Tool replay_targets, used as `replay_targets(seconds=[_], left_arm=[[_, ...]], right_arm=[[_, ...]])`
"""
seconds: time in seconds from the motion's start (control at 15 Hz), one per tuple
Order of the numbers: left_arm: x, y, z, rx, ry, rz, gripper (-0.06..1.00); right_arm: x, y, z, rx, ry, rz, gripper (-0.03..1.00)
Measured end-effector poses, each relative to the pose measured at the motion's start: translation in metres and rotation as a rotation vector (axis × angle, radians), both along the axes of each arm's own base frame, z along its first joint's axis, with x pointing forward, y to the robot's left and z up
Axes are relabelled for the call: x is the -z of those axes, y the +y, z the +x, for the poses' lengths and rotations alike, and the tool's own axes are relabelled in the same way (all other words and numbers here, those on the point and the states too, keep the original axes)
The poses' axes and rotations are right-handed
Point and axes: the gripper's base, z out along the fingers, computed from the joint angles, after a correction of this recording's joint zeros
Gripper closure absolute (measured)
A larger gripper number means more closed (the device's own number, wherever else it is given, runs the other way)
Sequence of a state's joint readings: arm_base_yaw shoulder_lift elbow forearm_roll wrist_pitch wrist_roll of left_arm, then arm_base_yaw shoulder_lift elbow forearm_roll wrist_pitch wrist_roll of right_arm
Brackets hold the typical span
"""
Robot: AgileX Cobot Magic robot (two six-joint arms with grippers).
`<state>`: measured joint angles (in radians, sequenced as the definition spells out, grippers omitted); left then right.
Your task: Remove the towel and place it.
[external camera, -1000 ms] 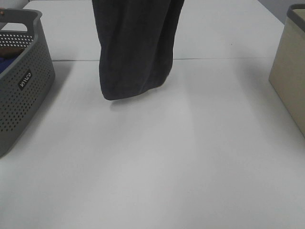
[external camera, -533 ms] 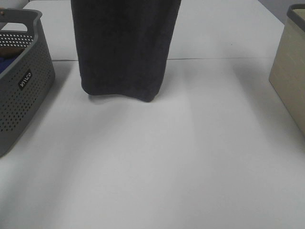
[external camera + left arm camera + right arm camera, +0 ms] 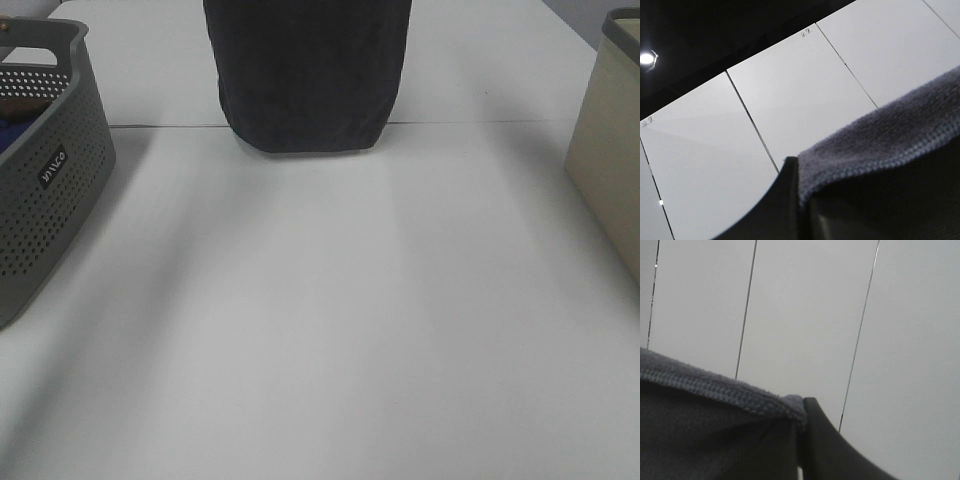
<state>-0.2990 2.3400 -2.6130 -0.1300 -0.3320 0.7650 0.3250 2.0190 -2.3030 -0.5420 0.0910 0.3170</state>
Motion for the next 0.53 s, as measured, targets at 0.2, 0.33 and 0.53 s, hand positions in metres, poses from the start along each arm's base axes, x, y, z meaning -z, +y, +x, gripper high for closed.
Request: replay_targets(seconds=[0.2,0.33,0.53], left_arm=[[0.013,-0.003,0.009,0.006,0.056,0.02,0.94],[0.017,-0.005,0.011,0.013,0.111,0.039,0.94],[0.031,-0.009,0.018,0.033,0.268,0.096,0.94]], right_arm=[[0.007,-0.009,0.009,0.012,0.02,0.023,0.96],[0.013,-0.011,0.011,0.025,0.079,0.05,0.96],[0.026,-0.014,0.012,0.061,0.231,0.094,0.96]])
